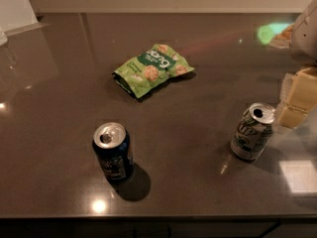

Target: Move 7up can near pepsi can

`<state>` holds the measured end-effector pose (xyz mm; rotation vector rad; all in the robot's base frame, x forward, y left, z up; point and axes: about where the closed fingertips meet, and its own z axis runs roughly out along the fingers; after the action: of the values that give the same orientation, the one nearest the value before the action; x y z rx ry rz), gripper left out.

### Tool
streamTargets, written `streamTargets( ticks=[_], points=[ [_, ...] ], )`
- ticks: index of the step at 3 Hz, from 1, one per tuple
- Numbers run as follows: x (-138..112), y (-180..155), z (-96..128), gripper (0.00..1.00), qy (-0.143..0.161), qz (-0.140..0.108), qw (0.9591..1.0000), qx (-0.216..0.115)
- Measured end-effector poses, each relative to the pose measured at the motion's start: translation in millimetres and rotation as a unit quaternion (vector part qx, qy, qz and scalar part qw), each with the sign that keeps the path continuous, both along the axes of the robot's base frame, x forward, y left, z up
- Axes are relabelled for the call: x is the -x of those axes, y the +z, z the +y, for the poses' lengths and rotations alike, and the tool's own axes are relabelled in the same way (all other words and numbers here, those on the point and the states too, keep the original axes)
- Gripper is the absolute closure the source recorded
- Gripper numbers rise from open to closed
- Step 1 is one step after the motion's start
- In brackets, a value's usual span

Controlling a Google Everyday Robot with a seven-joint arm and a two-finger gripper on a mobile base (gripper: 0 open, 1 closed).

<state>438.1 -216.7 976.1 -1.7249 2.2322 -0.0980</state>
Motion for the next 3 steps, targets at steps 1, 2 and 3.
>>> streamTargets(
  ticks=[1, 2, 3],
  points=[
    [0.0, 0.0, 0.0, 0.00, 0.000, 0.000, 1.0000, 0.000],
    [0.0, -1.9, -0.6, 0.00, 0.009, 0.006, 0.9999, -0.007],
    [2.3, -9.0, -7.0, 0.00, 0.016, 0.014, 0.9993, -0.032]
  ],
)
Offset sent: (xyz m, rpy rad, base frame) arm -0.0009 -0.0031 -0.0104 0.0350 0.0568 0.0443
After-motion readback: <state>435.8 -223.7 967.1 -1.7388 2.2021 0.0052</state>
